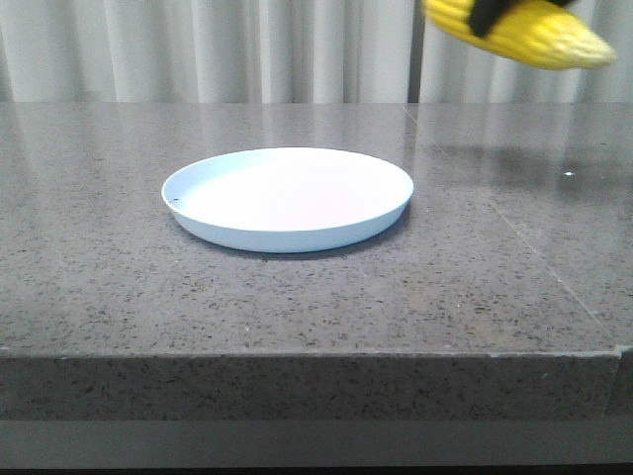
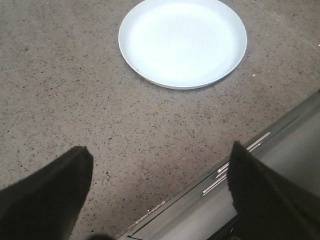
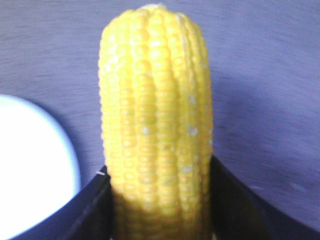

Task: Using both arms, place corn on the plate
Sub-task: 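Carry the corn with the right gripper over the plate, then lower the corn onto the plate and open the right gripper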

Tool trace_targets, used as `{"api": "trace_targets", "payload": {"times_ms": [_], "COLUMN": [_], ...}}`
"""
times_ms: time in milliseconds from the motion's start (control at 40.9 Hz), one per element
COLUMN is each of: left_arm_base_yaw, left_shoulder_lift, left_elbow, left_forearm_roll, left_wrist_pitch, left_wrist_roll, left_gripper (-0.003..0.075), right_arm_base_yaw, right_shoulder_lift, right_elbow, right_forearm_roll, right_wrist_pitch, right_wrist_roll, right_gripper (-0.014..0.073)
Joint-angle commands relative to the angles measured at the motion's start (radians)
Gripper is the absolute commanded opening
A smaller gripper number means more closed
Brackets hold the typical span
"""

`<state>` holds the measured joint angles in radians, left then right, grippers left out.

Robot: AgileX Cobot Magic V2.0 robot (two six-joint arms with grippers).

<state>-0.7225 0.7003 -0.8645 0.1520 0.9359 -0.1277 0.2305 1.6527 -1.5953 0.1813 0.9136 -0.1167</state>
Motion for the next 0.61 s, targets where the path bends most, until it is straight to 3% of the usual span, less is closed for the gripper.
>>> {"api": "trace_targets", "payload": {"times_ms": [0,269,587], "left_arm_base_yaw": [-0.007,-0.007,-0.007], "left_shoulder_lift": [-0.002,-0.002,-0.002], "left_elbow": [-0.028,-0.028,-0.028], "left_forearm_roll": [0.001,0.001,0.001], "left_wrist_pitch": [-0.064,-0.064,-0.064], "left_wrist_roll": [-0.01,-0.01,-0.01], "left_gripper": [0.0546,0.0546,0.0546], "right_arm_base_yaw": [0.095,0.299,0.318], "right_shoulder_lift": [-0.053,0.028,0.159], "right_elbow": [-0.033,-0.033,-0.033], "right_forearm_roll": [0.018,0.018,0.027], "right_wrist_pitch": [-0.027,-0.054,-0.139], "right_wrist_roll": [-0.012,0.042,0.135], "right_gripper": [0.0259,0.0259,0.0261]}}
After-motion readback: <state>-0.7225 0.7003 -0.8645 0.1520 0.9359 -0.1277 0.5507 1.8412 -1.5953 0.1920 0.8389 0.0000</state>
